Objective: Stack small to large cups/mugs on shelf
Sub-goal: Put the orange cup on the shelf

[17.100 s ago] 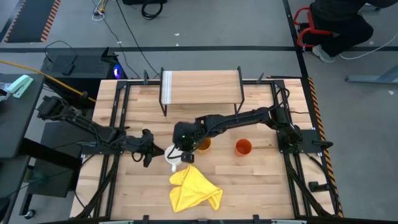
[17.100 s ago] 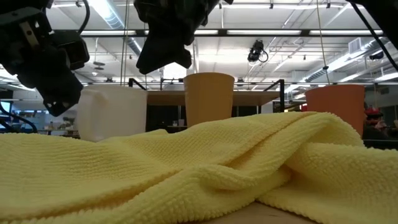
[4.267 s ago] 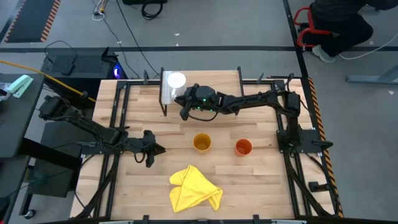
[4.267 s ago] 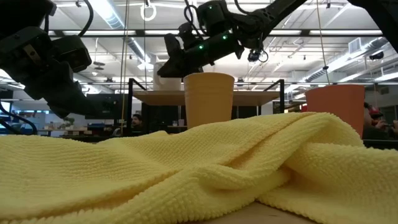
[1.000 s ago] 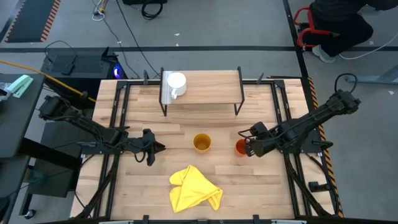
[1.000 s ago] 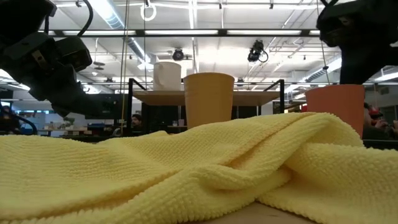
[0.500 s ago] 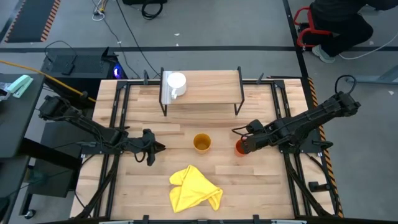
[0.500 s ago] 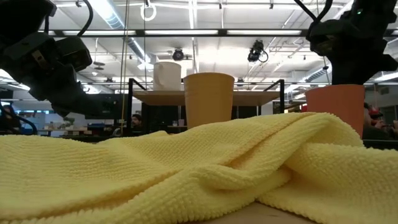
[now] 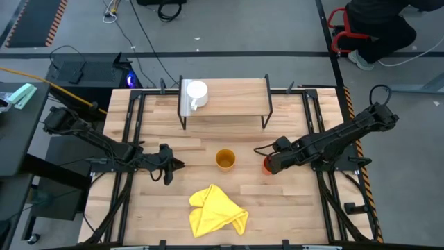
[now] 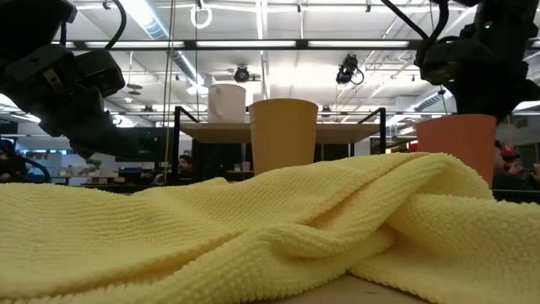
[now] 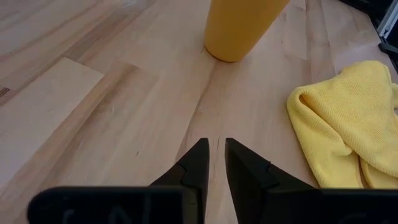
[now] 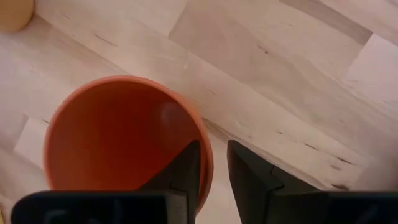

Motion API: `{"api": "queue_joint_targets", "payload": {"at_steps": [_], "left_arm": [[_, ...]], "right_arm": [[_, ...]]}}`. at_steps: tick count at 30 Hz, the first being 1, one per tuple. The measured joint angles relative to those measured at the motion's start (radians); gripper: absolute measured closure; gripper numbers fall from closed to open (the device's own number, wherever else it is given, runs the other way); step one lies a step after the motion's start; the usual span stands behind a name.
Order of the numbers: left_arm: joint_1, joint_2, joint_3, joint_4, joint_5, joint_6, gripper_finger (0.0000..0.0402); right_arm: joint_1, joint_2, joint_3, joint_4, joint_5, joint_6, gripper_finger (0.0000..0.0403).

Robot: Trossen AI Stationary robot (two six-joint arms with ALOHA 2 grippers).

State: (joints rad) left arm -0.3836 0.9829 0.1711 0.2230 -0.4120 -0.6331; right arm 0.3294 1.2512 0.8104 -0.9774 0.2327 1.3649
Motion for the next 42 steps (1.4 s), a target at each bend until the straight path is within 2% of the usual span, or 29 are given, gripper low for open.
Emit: {"api": "queue_joint_targets", "payload": {"at_steps": [8, 16, 24, 34, 42], "left_arm": [[0.0, 0.0, 0.0, 0.0, -0.003, 0.0, 0.034], [0.0, 0.0, 0.0, -0.001, -0.004, 0.0, 0.0343], [0.0, 0.0, 0.0, -0.001, -0.007, 0.0, 0.0343], [0.0, 0.0, 0.0, -0.003, -0.014, 0.0, 0.0346], [0.0, 0.0, 0.0, -0.003, -0.022, 0.0, 0.0347]], "right_arm": [[0.0, -0.002, 0.0, -0.001, 0.0, -0.001, 0.0333], [0.0, -0.002, 0.0, -0.001, 0.0, 0.009, 0.039], [0.0, -0.002, 0.062, -0.035, 0.0, -0.009, 0.0393], [0.0, -0.002, 0.247, -0.232, 0.013, -0.023, 0.0397], [-0.003, -0.002, 0.485, -0.396, 0.12, -0.023, 0.0398]]}}
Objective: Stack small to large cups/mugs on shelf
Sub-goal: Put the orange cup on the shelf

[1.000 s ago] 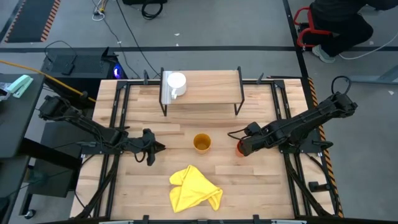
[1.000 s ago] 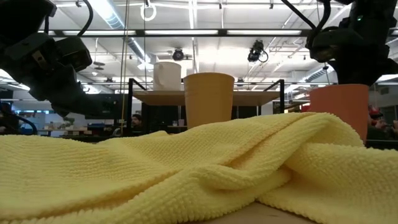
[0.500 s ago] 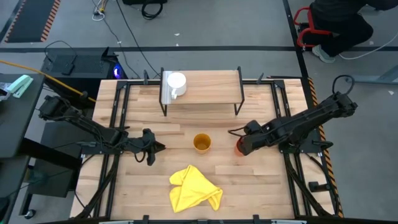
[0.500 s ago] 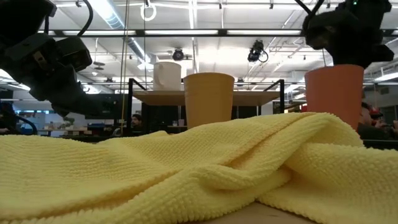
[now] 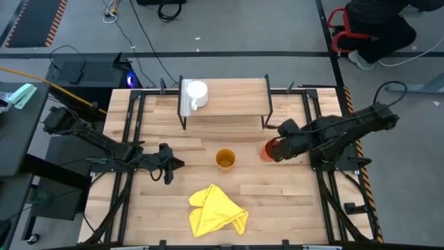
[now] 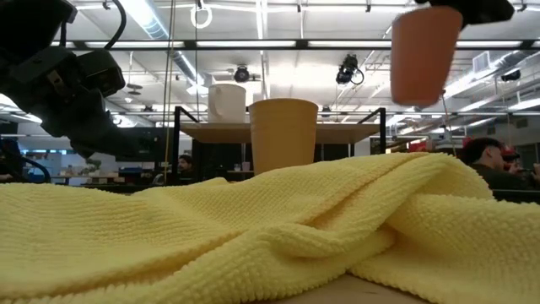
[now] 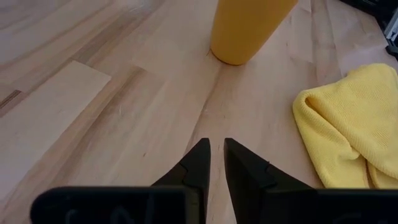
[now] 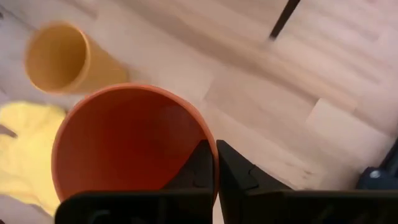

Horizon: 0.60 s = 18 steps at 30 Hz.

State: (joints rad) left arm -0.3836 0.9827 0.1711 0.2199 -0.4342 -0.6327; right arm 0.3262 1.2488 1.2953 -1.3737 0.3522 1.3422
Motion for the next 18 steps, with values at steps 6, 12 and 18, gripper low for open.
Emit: {"api": "queue_joint_targets", "payload": {"at_steps": [6, 12, 18], "left_arm": [[0.0, 0.0, 0.0, 0.0, -0.034, 0.016, 0.0347], [0.001, 0.0, 0.0, 0.0, -0.204, 0.044, 0.0353], [0.061, -0.002, 0.0, -0.003, -0.34, 0.044, 0.0356]], "right_arm": [[-0.067, -0.001, 0.101, -0.062, 0.08, -0.046, 0.0398], [-0.213, 0.033, 0.143, -0.053, 0.093, -0.194, 0.0398], [-0.358, 0.141, 0.243, -0.004, 0.092, -0.403, 0.0398]]}}
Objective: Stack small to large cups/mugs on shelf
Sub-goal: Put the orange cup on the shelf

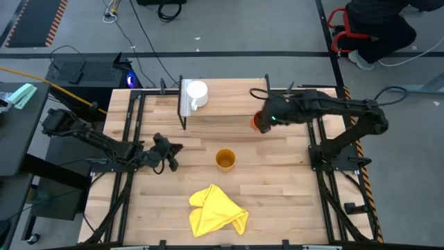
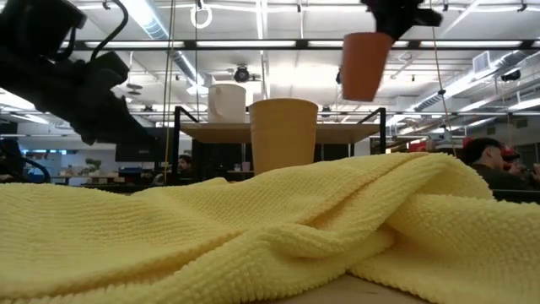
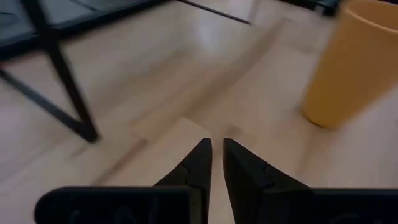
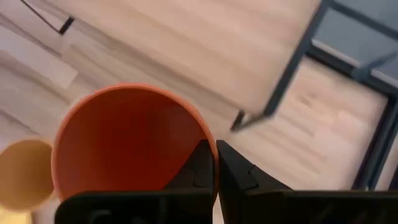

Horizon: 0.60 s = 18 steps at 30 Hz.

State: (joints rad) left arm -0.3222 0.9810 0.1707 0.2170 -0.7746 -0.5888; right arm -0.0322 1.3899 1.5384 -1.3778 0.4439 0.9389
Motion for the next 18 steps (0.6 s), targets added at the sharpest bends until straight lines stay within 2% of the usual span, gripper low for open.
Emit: {"api": "queue_joint_targets", "payload": {"at_steps": [12, 18], "left_arm": [[0.203, -0.016, -0.001, -0.128, -0.101, -0.009, 0.0381], [0.329, -0.101, -0.001, -0.158, -0.101, 0.021, 0.0393]], "right_arm": [[-0.121, 0.266, 0.404, -0.004, -0.011, -0.264, 0.0398], [-0.167, 0.35, 0.501, -0.003, -0.034, -0.331, 0.0398]]}}
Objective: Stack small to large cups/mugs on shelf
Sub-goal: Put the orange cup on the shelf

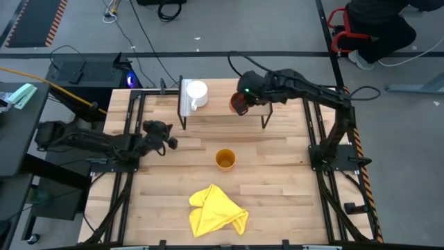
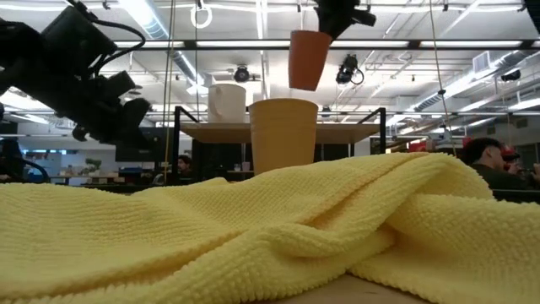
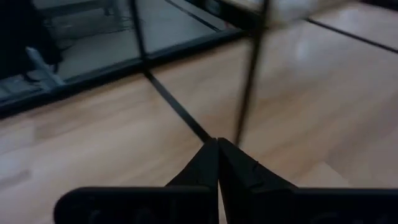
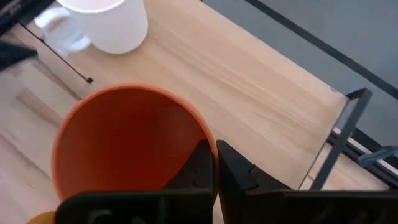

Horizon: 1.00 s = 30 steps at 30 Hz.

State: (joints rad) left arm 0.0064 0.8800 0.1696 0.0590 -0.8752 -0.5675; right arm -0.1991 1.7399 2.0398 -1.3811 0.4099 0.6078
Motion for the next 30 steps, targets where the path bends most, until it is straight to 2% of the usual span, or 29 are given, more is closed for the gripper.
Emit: {"api": "queue_joint_targets", "payload": {"at_steps": [8, 12, 14, 18, 24, 26, 30], "left_arm": [[0.238, -0.142, 0.0, -0.046, 0.0, 0.081, 0.0389], [0.37, -0.155, 0.0, -0.026, 0.005, 0.145, 0.0395], [0.431, -0.149, 0.0, 0.016, 0.048, 0.187, 0.0396], [0.531, -0.113, 0.001, 0.139, 0.175, 0.246, 0.0388], [0.645, 0.001, 0.036, 0.188, 0.256, 0.28, 0.0393], [0.664, 0.058, 0.073, 0.192, 0.297, 0.292, 0.0396], [0.671, 0.168, 0.152, 0.195, 0.301, 0.309, 0.0388]], "right_arm": [[-0.063, 0.048, 0.006, 0.009, -0.049, -0.071, 0.0398], [-0.094, 0.052, 0.006, 0.028, -0.052, -0.094, 0.0398], [-0.106, 0.051, 0.006, 0.05, -0.053, -0.108, 0.0398], [-0.129, 0.051, 0.007, 0.112, -0.058, -0.147, 0.0398], [-0.166, 0.051, 0.007, 0.137, -0.084, -0.166, 0.0398], [-0.18, 0.051, 0.007, 0.138, -0.093, -0.167, 0.0398], [-0.192, 0.054, 0.007, 0.139, -0.092, -0.182, 0.0398]]}}
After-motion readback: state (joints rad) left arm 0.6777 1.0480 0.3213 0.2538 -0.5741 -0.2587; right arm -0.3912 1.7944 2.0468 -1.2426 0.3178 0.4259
